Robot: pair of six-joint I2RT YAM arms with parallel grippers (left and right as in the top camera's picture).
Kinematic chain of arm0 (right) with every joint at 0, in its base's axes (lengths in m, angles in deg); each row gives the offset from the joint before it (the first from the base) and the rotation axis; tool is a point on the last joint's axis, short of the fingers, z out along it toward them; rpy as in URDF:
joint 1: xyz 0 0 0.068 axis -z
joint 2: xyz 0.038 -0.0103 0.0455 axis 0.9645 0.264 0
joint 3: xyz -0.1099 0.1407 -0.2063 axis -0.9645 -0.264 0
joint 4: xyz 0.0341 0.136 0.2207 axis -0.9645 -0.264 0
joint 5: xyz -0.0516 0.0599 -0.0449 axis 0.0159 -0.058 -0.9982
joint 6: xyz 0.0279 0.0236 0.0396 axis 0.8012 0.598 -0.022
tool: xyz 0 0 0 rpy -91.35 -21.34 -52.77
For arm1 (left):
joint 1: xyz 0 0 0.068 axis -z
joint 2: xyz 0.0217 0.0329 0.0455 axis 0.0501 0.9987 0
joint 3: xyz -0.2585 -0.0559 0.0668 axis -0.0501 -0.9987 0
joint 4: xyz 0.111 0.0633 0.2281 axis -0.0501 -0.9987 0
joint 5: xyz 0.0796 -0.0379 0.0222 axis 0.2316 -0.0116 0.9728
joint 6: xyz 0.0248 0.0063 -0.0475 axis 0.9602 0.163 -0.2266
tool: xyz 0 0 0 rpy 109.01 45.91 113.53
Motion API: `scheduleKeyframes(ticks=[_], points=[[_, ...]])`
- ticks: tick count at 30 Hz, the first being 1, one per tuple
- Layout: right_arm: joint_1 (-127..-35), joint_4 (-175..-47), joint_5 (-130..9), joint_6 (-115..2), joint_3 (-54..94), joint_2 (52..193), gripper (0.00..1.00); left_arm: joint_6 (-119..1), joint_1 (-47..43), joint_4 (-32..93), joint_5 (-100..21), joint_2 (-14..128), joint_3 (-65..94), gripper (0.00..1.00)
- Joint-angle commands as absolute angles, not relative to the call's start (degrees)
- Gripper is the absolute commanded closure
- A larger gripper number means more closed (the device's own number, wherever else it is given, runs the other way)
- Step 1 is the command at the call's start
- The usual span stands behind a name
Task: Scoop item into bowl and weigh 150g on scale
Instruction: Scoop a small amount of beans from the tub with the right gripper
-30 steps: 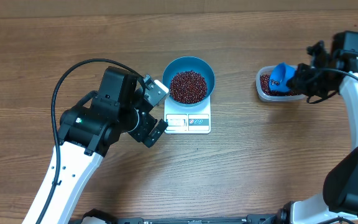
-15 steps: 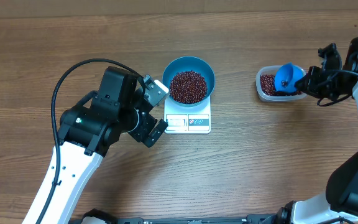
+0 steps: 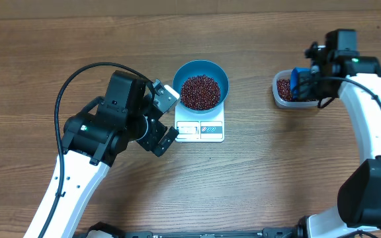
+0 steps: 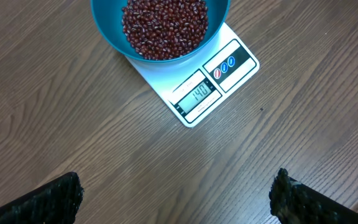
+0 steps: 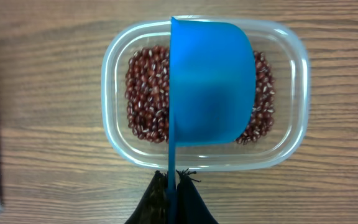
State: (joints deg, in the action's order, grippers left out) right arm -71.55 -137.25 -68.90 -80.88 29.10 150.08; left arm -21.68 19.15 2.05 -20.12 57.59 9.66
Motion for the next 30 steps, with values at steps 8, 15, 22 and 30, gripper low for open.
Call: scheduleKeyframes(ticks=[8, 15, 22, 30], points=[[-75.3, -138.8, -72.1, -80.1, 27.1, 149.9, 0.96, -22.5, 19.2, 2.0, -20.7, 57.2, 11.0, 0.0], [-71.7, -136.9, -55.8, -77.7, 27.3, 149.9, 0.96, -22.5, 19.2, 2.0, -20.7, 57.2, 11.0, 0.0], [-67.2, -138.3, -55.1, -77.4, 27.3, 149.9, 0.96, -22.5, 19.2, 2.0, -20.7, 57.2, 11.0, 0.0], [-64.4, -139.7, -54.6, -77.5, 28.7, 149.6, 0.96, -22.5, 19.2, 2.0, -20.7, 57.2, 11.0, 0.0]])
